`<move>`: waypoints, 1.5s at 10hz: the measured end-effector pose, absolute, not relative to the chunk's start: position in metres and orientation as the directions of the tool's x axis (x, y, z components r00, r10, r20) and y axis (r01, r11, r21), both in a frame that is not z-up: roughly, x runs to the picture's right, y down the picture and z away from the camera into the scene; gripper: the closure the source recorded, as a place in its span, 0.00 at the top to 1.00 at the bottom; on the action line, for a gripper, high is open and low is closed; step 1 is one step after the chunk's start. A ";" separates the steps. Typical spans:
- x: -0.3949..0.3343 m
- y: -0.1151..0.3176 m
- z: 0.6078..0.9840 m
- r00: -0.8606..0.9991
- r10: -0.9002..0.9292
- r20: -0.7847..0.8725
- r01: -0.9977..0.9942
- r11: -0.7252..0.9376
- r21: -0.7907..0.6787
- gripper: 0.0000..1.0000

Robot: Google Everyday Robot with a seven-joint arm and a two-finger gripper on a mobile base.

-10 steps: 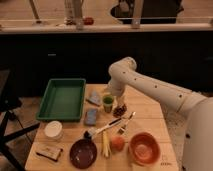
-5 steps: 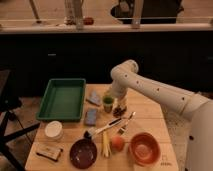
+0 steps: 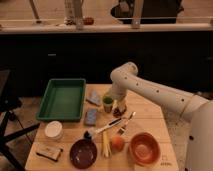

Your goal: Stack cups into tray

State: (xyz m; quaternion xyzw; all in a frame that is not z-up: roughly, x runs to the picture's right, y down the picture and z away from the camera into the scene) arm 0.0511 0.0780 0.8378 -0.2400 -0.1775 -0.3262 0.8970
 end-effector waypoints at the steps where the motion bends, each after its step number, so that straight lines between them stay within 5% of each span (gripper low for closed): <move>1: 0.047 0.079 0.839 0.723 -0.498 0.479 0.671 0.671 -0.315 0.80; 15: 0.049 0.108 0.848 0.853 -0.342 0.394 0.506 0.726 -0.466 0.80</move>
